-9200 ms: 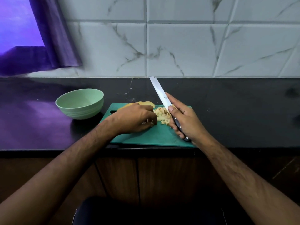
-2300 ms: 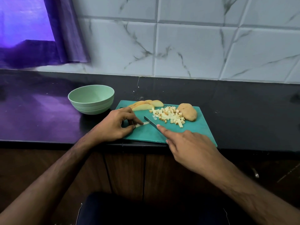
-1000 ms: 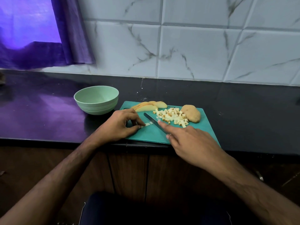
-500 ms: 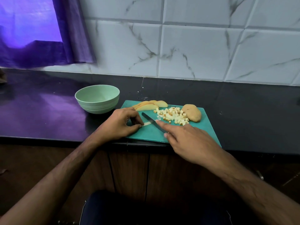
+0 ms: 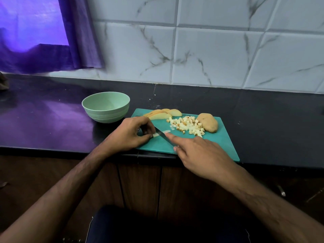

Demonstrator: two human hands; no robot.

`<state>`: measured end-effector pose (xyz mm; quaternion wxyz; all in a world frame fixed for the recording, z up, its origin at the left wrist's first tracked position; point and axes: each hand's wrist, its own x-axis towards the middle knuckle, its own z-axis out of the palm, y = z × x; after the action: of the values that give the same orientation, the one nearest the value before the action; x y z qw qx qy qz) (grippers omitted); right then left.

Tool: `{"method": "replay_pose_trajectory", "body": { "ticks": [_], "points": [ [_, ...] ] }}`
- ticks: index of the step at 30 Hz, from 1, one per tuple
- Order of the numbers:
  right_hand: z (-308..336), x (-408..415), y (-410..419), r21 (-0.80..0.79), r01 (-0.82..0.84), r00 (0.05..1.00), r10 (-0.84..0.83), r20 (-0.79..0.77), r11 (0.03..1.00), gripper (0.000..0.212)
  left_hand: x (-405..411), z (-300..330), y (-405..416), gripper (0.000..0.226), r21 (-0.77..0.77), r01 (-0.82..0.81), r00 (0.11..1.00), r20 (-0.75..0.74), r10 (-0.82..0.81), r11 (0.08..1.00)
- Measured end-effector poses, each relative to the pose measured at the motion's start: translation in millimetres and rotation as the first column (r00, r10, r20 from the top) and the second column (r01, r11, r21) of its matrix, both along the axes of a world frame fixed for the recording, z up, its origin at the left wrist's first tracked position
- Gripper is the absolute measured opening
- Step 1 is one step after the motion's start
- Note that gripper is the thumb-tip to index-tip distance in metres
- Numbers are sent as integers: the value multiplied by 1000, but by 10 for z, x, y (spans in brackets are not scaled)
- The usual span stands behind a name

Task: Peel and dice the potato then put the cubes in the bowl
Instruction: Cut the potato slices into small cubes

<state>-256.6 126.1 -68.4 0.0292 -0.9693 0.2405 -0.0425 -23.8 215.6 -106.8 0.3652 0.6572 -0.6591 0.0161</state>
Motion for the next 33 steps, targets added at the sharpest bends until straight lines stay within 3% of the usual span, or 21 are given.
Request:
{"method": "replay_pose_trajectory", "body": {
  "ticks": [5,11,19,29,33],
  "points": [
    [12,-136,67,6,-6,1000,6,-4,1000,52,-1,-13,-3,31,-7,-12,998,-65,12,1000],
    [-97,-82,109,-38,5,1000,-5,-5,999,53,-22,-4,-14,31,-14,-12,998,-63,11,1000],
    [-24,-69,32,25,-16,1000,15,16,1000,52,-22,4,2,33,-8,-27,997,-69,26,1000],
    [-137,-36,149,-73,-14,1000,15,15,997,54,-29,4,-5,34,-25,-35,998,-54,34,999],
    [-67,-6,58,9,-29,1000,29,-2,1000,52,-32,6,0,32,-20,-32,997,-73,30,999]
  ]
}}
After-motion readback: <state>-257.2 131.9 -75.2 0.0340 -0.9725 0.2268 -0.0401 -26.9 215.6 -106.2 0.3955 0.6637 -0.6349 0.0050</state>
